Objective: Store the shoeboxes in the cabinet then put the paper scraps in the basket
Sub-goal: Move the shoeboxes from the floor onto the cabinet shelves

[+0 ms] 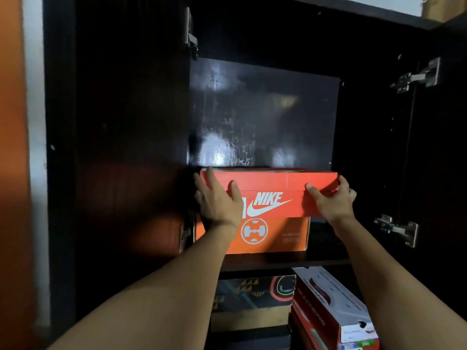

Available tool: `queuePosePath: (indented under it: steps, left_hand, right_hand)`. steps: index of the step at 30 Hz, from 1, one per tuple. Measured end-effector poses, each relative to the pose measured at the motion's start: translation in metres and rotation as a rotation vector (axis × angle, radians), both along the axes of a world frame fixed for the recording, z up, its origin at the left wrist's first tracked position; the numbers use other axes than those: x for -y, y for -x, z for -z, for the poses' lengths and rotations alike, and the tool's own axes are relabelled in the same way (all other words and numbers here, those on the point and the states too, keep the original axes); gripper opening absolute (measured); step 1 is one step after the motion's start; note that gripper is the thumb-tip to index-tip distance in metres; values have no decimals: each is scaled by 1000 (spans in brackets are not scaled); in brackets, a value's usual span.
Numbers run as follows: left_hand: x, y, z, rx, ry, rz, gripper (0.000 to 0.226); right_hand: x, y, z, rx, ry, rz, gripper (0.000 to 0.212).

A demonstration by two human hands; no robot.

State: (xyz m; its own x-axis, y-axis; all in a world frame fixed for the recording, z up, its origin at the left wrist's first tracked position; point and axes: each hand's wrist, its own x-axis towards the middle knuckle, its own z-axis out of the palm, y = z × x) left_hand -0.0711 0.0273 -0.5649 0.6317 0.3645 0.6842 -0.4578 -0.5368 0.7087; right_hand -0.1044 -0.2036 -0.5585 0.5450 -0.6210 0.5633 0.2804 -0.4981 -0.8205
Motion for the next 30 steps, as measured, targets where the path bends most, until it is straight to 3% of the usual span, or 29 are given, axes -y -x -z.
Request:
queuePosePath:
  steps: [3,7,11,15,22,27,30]
  left_hand:
    - [-2,-9,17,50,-386,-212,77]
    - [-6,-28,37,134,-653,-295,77]
    - [-6,-38,35,50,-691,-279,81]
    - [-4,-46,22,-112,-747,-243,85]
    - [-9,-68,-4,-342,-651,-59,87]
    - [-10,-59,-11,-374,-658,-22,82]
    - [-5,-47,-5,-300,-629,-14,67]
  right_hand:
    - [-6,-5,7,23,78,-20,86]
    - [-17,-7,33,39,188,100,75]
    - [-32,-21,45,-21,321,127,72]
    - [-43,-43,39,-99,324,51,74]
    - [-46,-78,32,-272,289,-194,77]
    - [-44,-66,33,-261,283,-185,72]
    - [-44,-43,38,-220,323,-145,62]
